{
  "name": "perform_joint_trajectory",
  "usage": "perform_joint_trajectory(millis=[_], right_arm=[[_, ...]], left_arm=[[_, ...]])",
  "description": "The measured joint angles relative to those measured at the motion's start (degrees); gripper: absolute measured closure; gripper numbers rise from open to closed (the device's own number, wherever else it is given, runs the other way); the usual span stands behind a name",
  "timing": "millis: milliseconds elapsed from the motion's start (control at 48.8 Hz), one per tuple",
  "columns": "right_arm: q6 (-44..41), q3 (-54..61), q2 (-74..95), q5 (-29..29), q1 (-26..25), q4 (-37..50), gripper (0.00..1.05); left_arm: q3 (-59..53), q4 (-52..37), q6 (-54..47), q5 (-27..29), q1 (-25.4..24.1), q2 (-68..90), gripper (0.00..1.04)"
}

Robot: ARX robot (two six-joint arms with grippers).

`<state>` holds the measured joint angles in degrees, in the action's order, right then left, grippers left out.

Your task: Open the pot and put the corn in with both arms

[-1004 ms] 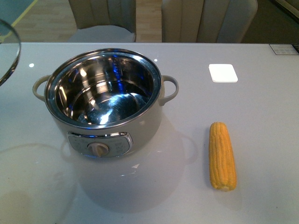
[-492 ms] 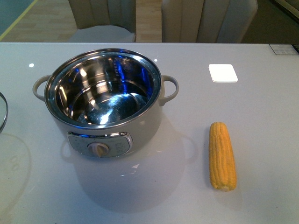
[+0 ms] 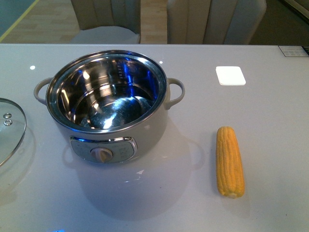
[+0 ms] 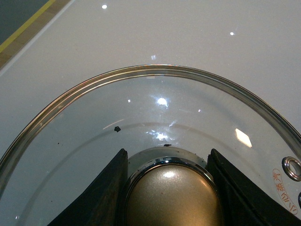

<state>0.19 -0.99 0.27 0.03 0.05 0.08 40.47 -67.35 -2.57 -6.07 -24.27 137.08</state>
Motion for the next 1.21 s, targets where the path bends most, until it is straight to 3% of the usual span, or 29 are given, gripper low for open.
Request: perform_joint_trajectory(millis=[635,779,984,1209], right_arm=[[0.0,0.0,0.0,-0.02,0.0,0.0,0.09],[0.0,0.0,0.0,-0.02,0.0,0.0,0.09],[0.0,0.0,0.0,-0.02,0.0,0.0,0.09],[0.0,0.0,0.0,-0.02,0.0,0.0,0.09]], left_arm=[[2.86,-5.7,-1.73,-1.99,0.07,9.01,0.6],[2.89,-5.7,-2.21,-1.95,0.11,8.76,0.32],[2.47,-4.17,-2.1,-2.16,0.09,4.68,0.06],[0.79,0.42,0.13,-1.9,-0.24,-5.27,0.07]])
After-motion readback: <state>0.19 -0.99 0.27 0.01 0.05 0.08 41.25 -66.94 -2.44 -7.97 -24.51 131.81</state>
